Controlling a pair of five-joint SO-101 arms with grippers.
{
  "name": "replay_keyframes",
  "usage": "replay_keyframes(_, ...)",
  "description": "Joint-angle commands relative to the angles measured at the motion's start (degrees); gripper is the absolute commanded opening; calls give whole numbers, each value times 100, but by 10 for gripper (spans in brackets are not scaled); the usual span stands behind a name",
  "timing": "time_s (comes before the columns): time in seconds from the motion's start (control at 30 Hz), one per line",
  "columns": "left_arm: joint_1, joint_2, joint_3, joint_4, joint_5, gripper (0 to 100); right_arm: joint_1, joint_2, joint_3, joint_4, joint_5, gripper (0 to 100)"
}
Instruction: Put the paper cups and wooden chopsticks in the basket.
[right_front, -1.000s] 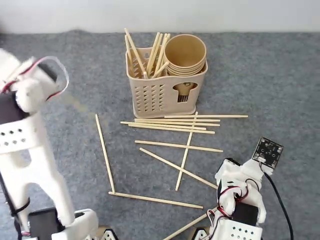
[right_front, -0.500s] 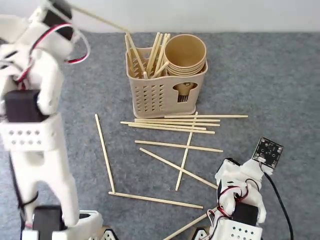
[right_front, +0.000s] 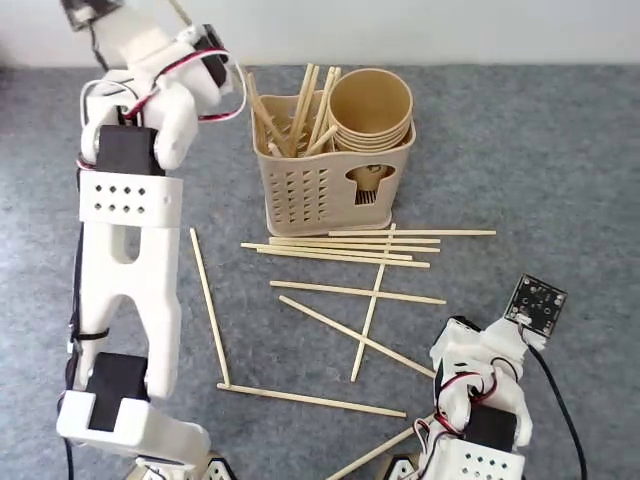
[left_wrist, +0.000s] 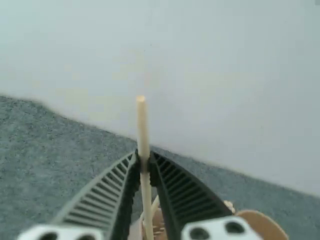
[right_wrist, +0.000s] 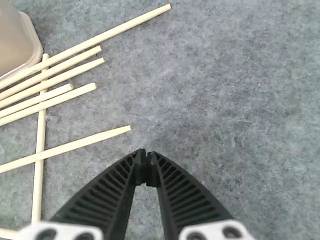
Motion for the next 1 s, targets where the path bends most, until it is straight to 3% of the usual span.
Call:
replay_keyframes(0.0, 316, -44, -207, 325, -747, 29, 40, -84, 88, 4, -18, 9)
replay_keyframes(0.1, 580, -26, -207, 765, -1064, 103, 40, -84, 88, -4, -18, 9)
replay_keyframes(0.27, 651, -105, -365, 1196, -897, 240, 40, -84, 88, -4, -26, 9)
replay_keyframes(0.63, 598, -1196, -1270, 2312, -589, 242, 40, -84, 88, -4, -26, 9)
replay_keyframes(0.83, 114, -1873, -1253, 2567, -44, 239, 40, -84, 88, 13, -26, 9)
replay_keyframes(0.97, -264, -1952, -1253, 3323, -62, 239, 40, -84, 88, 13, -26, 9)
